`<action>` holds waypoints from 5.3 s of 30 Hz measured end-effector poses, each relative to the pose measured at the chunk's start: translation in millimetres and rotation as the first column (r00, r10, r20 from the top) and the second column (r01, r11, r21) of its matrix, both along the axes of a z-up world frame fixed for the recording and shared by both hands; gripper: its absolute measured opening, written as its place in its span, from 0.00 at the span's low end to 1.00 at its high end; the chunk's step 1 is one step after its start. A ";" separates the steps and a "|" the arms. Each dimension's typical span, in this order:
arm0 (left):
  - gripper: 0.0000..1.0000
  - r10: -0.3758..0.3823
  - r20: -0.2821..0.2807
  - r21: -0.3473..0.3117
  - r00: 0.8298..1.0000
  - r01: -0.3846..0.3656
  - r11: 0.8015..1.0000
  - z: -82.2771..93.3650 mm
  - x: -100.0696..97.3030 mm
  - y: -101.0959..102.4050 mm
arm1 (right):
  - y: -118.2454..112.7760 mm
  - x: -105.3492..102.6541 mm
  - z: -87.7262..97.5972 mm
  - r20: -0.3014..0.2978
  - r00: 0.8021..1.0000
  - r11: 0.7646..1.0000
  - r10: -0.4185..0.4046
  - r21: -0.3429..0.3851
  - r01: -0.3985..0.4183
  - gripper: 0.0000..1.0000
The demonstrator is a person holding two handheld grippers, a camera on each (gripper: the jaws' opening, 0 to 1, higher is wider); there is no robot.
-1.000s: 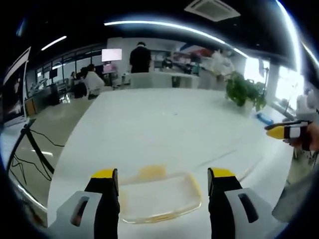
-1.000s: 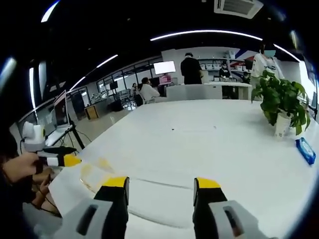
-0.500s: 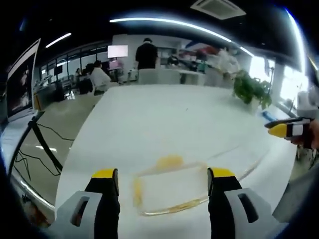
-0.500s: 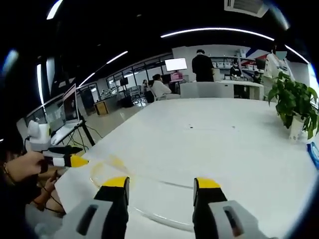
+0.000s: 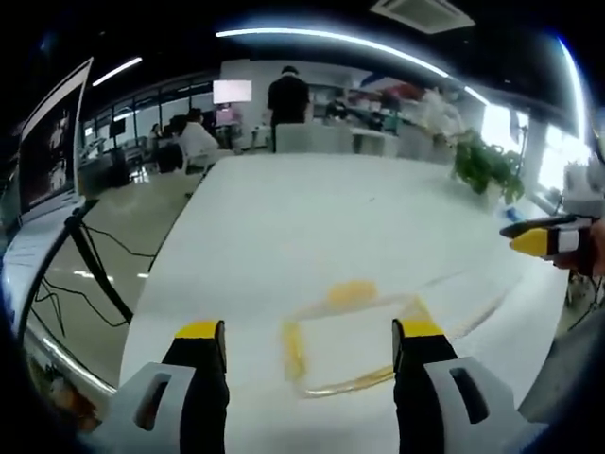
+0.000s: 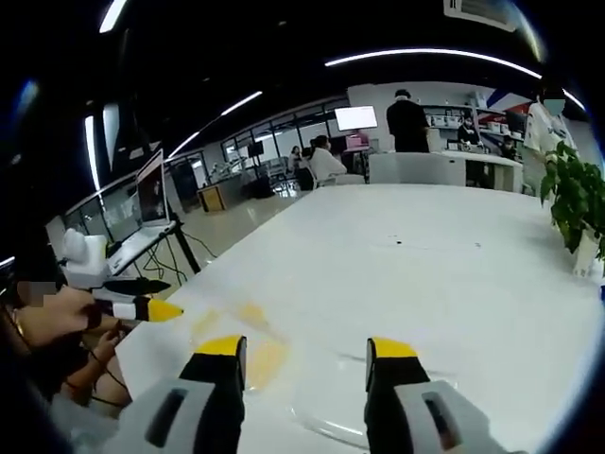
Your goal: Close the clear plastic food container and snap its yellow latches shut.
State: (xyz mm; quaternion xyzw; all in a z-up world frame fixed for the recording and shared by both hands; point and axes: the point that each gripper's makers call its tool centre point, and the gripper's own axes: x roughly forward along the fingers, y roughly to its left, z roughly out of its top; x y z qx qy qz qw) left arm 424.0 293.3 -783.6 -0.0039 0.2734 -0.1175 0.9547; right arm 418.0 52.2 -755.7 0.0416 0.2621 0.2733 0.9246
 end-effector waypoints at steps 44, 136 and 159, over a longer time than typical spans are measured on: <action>0.63 -0.021 -0.094 -0.005 0.995 0.021 1.000 -36.4 -0.1 11.8 | 75.3 -13.6 -48.8 -0.143 0.982 0.992 0.122 -0.013 -0.125 0.42; 0.03 -0.028 -0.114 0.099 0.993 0.040 0.994 -67.2 19.3 -7.0 | 83.1 4.5 -103.6 -0.068 0.996 0.964 0.066 -0.253 -0.081 0.04; 0.04 0.009 -0.056 0.076 0.998 -0.004 0.997 -17.3 5.1 -9.0 | 79.0 1.9 -55.2 -0.001 0.998 0.982 0.056 -0.179 -0.055 0.03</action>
